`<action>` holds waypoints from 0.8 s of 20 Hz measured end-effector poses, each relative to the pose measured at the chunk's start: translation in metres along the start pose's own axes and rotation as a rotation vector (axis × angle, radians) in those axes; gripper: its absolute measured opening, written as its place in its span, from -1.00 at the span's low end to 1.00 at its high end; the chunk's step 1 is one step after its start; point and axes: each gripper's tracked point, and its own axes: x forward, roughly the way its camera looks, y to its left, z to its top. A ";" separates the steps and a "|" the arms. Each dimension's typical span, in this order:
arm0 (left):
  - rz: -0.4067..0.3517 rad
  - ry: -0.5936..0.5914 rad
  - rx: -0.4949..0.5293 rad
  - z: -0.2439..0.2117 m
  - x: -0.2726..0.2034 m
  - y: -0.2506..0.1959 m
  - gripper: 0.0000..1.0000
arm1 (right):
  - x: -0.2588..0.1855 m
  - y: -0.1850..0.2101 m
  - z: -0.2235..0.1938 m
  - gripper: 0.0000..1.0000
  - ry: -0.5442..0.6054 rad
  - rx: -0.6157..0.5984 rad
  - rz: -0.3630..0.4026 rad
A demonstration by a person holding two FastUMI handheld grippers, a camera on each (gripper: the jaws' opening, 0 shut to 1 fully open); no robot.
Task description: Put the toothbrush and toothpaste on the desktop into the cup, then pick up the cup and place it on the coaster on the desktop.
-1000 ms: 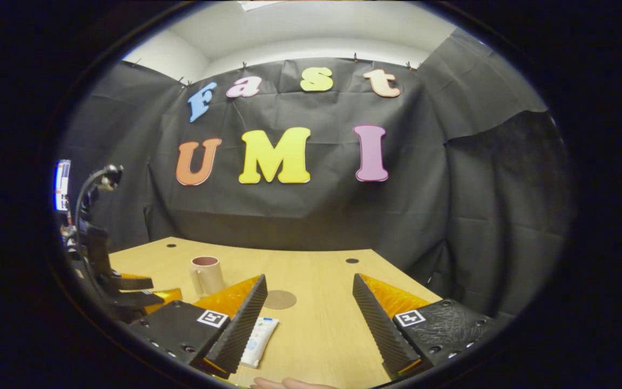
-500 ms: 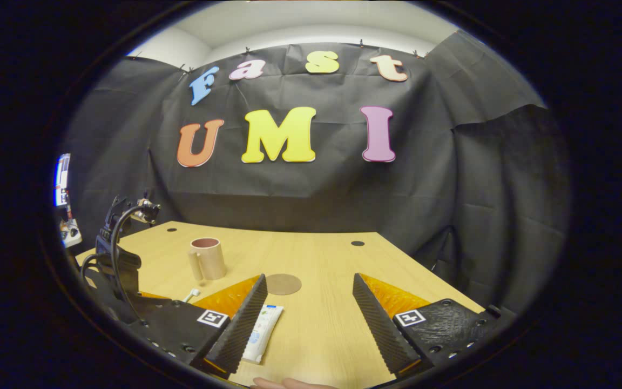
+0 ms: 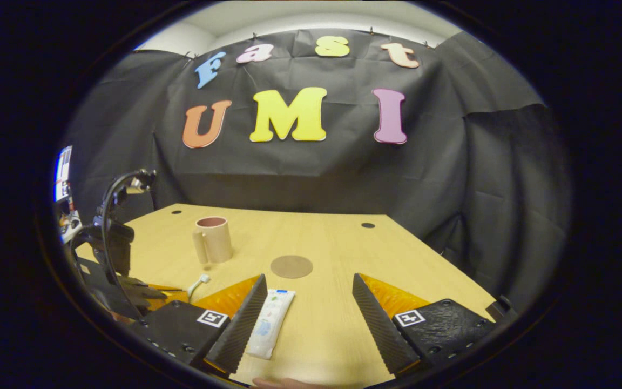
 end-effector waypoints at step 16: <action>0.059 -0.464 0.058 0.093 -0.078 0.001 -0.91 | 0.037 0.053 -0.104 0.53 0.342 0.038 0.092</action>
